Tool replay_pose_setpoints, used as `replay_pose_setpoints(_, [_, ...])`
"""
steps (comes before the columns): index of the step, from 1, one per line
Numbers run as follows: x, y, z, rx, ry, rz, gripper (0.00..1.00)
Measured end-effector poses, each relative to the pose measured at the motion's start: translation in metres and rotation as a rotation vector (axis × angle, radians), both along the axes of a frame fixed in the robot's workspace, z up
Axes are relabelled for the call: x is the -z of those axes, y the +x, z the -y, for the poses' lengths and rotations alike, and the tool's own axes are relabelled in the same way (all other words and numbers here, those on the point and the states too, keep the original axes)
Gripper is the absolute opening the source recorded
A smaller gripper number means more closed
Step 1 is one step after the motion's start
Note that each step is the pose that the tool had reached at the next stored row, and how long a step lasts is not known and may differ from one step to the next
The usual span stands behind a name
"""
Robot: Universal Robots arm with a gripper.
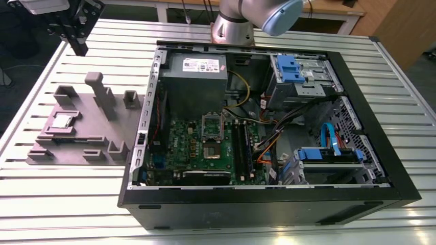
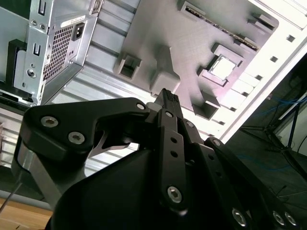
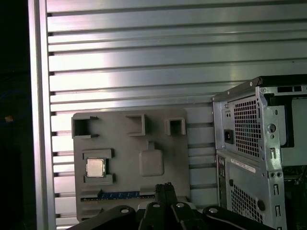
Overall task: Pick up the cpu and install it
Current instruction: 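Reach for the cpu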
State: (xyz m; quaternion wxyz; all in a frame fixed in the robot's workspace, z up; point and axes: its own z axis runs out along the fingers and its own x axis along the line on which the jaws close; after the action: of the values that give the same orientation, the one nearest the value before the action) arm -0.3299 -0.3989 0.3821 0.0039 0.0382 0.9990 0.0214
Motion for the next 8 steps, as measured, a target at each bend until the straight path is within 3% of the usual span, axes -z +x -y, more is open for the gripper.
replay_pose_setpoints(8, [0.0,-0.0018,0.0,0.0,0.0,-0.0001,0.11])
